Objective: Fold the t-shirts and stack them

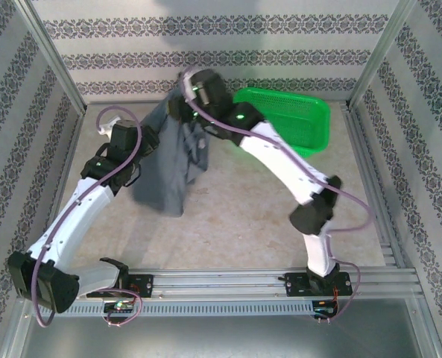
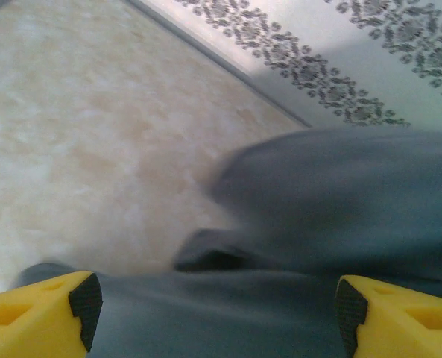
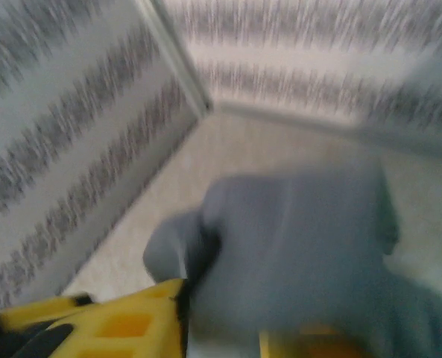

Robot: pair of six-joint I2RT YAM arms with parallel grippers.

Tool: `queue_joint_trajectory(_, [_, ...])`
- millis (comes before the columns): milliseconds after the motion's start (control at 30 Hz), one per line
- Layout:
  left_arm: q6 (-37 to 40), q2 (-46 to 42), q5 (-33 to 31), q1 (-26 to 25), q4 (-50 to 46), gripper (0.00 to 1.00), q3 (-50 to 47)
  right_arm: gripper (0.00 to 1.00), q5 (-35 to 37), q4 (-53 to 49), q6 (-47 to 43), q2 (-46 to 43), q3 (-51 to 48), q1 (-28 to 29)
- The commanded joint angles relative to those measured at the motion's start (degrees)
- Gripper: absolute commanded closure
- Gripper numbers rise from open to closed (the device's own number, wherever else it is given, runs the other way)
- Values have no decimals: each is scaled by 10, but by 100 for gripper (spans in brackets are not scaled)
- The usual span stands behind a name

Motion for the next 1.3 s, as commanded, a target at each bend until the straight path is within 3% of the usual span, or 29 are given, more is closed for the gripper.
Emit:
queue_joint_trajectory(0, [-25, -28, -34, 4, -76, 18, -21, 50, -77, -105, 42, 39, 37, -7])
queue_joint_trajectory(100, [-28, -40, 4, 4, -68, 19, -45, 42, -67, -111, 74, 35, 1, -36])
queue_joint_trajectory(300, [-25, -3, 133, 4, -10, 23, -72, 47, 10, -61, 172, 50, -119, -116])
queue_joint_trajectory(400, [-30, 43, 190, -5, 14, 26, -72, 50, 51, -86, 214, 111, -79, -147])
queue_joint_trajectory(567, [2, 137, 223, -36, 33, 26, -47, 57, 68, -146, 267, 208, 45, -195])
queue_joint_trajectory(767, [59, 256, 186, -78, -24, 23, 14, 59, 114, -186, 288, 229, 69, -246])
queue_joint_trajectory(900, [89, 311, 150, -104, -60, 20, 41, 59, 106, -183, 274, 217, 53, -277])
queue_joint_trajectory(1133, [151, 424, 32, -149, -131, 13, 106, 53, 51, -157, 194, 161, 46, -268])
queue_joint_trajectory(1267, [157, 474, -39, -150, -157, 13, 135, 46, 64, -129, 187, 81, -54, -267])
